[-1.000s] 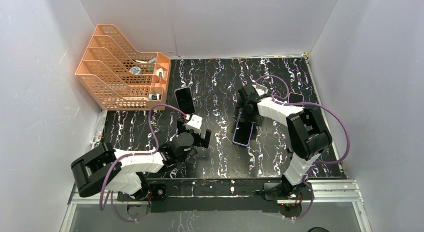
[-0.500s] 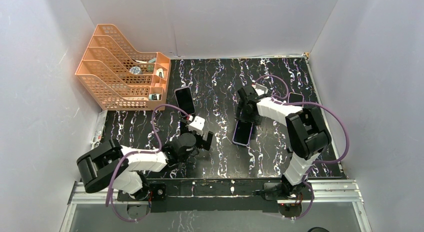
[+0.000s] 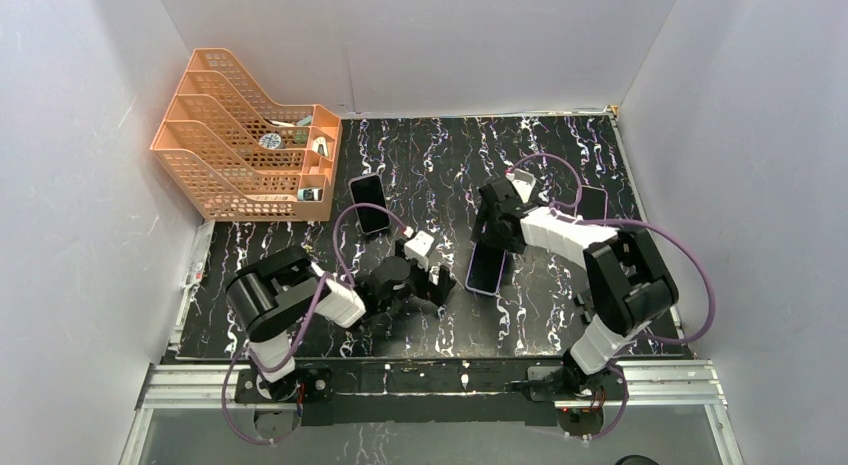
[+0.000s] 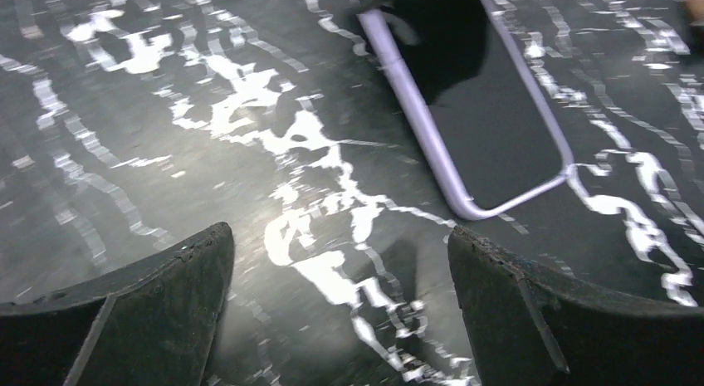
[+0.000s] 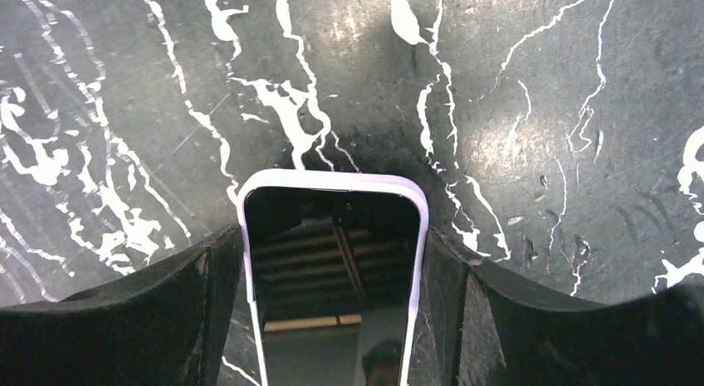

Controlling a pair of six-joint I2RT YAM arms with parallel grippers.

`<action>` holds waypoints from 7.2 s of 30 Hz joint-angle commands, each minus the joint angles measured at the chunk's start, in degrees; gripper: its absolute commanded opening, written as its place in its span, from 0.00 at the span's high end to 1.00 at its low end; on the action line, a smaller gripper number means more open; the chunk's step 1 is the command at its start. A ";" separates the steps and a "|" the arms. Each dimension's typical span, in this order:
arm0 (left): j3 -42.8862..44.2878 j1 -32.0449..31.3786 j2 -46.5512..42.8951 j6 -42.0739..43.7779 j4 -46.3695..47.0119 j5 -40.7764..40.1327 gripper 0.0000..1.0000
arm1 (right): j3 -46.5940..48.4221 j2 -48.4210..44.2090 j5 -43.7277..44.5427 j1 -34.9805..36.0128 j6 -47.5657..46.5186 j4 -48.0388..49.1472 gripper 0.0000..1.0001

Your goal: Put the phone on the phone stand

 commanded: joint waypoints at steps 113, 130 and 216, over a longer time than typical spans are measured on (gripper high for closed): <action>9.20 13.01 7.78 -28.22 43.70 52.21 1.00 | -30.73 -26.46 -60.58 -18.92 -15.43 63.88 0.34; 15.78 15.31 14.93 -31.34 43.65 52.23 1.00 | -29.83 -24.18 -68.19 -19.10 -12.32 69.79 0.95; 39.16 11.19 10.83 0.17 -6.95 22.78 0.36 | 19.33 21.62 -88.09 -40.11 -11.93 76.31 0.99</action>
